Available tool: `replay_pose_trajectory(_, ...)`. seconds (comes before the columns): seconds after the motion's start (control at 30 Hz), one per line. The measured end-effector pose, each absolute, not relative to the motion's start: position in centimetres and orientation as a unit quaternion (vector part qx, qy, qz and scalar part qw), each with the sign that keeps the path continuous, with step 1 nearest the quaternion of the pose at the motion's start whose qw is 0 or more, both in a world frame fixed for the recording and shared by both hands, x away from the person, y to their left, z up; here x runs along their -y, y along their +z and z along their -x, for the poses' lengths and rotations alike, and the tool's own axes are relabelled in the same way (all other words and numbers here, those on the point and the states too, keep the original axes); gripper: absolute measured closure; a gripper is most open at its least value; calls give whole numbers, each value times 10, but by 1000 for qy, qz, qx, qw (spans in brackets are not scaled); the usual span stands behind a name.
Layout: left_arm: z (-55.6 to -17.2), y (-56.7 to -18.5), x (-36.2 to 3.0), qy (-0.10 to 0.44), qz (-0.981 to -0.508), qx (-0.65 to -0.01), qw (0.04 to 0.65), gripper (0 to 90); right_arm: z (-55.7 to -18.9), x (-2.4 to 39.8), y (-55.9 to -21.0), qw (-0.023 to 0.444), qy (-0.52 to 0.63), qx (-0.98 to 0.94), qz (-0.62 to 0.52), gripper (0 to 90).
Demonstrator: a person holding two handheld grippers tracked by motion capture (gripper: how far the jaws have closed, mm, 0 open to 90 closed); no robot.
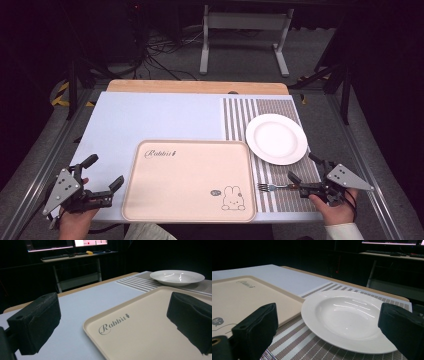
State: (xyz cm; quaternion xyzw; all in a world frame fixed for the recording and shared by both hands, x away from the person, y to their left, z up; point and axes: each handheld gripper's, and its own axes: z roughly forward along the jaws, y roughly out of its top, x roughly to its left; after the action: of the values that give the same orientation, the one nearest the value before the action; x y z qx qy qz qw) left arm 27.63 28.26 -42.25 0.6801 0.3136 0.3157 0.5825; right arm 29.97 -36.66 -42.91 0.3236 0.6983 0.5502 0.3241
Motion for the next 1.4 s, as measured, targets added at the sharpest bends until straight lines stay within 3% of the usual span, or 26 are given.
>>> replay_pose_trajectory(0.77,-276,-422,-283,320,-676,-313,585,0,-300,365,-429,321,549,-702,-321,38)
replay_pose_trajectory(1.4,-277,-423,-283,321,-675,-319,583,0,-324,351,-403,301,539,-729,-298,41)
